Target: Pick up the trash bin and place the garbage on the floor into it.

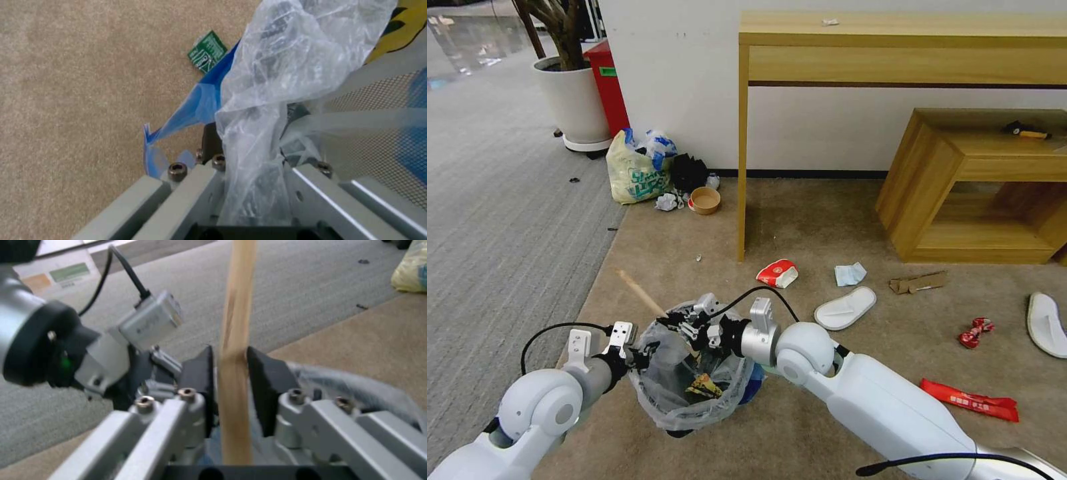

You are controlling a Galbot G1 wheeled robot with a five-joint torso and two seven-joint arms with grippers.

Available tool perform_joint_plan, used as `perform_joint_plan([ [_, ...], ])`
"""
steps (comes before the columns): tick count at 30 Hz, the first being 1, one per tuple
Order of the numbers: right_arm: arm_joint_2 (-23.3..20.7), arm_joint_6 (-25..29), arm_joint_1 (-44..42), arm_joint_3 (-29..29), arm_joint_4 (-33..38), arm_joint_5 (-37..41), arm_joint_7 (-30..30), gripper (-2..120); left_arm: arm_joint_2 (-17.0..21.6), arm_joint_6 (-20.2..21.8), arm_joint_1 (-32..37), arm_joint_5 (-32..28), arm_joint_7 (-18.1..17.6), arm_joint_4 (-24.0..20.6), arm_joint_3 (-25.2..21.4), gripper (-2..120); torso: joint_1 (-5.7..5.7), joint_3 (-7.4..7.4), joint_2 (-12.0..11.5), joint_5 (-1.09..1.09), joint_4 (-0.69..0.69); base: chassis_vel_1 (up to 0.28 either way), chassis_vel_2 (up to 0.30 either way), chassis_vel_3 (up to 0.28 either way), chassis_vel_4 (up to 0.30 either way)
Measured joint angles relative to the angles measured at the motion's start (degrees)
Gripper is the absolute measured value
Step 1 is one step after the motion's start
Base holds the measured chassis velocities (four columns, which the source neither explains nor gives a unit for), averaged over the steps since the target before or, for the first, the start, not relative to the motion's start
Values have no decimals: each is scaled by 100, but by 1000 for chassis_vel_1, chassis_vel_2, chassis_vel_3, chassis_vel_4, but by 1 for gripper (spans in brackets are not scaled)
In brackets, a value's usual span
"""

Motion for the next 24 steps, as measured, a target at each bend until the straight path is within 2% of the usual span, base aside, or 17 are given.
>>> perform_joint_plan([
  [5, -119, 1, -81, 15, 81, -27, 16, 45, 2, 0, 15, 0, 9, -4, -54, 0, 0, 0, 0, 1, 0, 0, 0, 0, 0],
  [6, -119, 1, -81, 15, 81, -27, 16, 45, 2, 0, 15, 0, 9, -4, -54, 0, 0, 0, 0, 1, 0, 0, 0, 0, 0],
  [9, -203, 6, -194, 69, 146, -75, 24, 60, -2, 0, 35, 0, 11, -23, -73, 0, 0, 0, 1, 1, 0, 0, 0, 0, 0],
  [10, -203, 6, -194, 69, 146, -75, 24, 60, -2, 0, 35, 0, 11, -23, -73, 0, 0, 0, 1, 1, 0, 0, 0, 0, 0],
  [14, -336, 7, -339, 168, 268, -83, 46, 78, -18, 0, 56, 0, 12, -42, -86, 0, 0, 0, 0, 1, 0, 0, 0, 0, 0],
  [15, -336, 7, -339, 168, 268, -83, 46, 78, -18, 0, 56, 0, 12, -42, -86, 0, 0, 0, 0, 1, 0, 0, 0, 0, 0],
  [17, -410, 7, -438, 285, 364, -81, 69, 89, -23, 0, 69, 2, 12, -49, -105, 0, 0, 0, 1, 1, 0, 0, 0, 0, 0],
  [21, -517, 5, -609, 523, 518, -63, 93, 99, -31, 0, 96, 4, 13, -60, -143, 0, 0, 0, 1, 1, 0, 0, 0, 0, 0],
  [24, -620, -4, -770, 753, 683, -40, 94, 100, -43, 0, 134, 13, 23, -62, -191, 0, 0, 0, 0, 1, 0, 0, 0, 0, 0],
])
